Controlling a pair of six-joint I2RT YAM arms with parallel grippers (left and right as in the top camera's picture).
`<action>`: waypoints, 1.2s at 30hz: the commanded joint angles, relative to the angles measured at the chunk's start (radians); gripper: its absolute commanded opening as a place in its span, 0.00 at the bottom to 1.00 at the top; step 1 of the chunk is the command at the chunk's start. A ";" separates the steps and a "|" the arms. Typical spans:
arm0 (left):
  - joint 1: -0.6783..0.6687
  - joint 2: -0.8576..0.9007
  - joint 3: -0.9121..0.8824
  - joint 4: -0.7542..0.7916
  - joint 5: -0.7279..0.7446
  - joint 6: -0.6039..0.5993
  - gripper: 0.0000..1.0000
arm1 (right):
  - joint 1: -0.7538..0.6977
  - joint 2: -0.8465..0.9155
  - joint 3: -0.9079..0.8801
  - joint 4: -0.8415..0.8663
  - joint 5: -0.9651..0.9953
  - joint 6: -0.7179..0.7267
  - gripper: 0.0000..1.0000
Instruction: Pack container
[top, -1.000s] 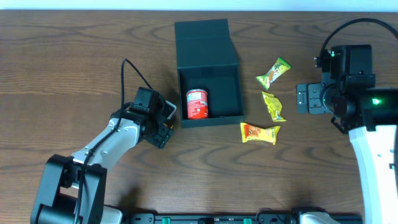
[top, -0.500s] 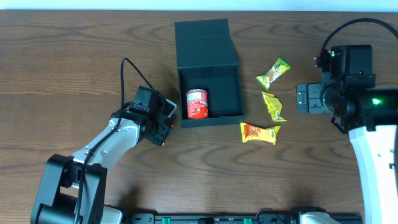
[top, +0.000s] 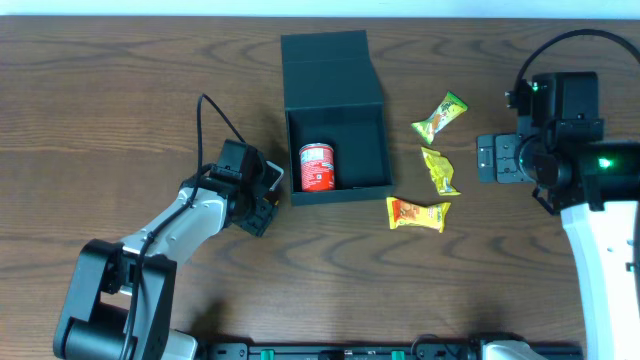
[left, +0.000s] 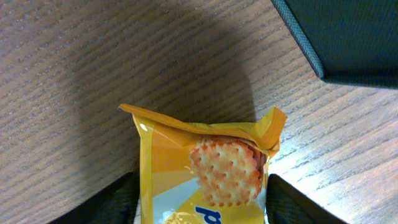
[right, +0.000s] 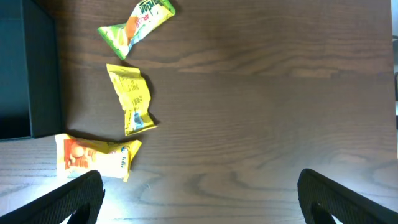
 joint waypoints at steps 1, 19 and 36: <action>-0.002 0.020 0.021 0.009 -0.006 -0.004 0.59 | -0.003 -0.002 0.010 0.000 0.011 -0.013 0.99; -0.002 0.019 0.095 0.013 -0.006 -0.219 0.48 | -0.003 -0.002 0.010 0.000 0.011 -0.013 0.99; -0.032 0.019 0.444 -0.127 -0.033 -0.068 0.44 | -0.003 -0.002 0.010 0.005 0.011 -0.013 0.99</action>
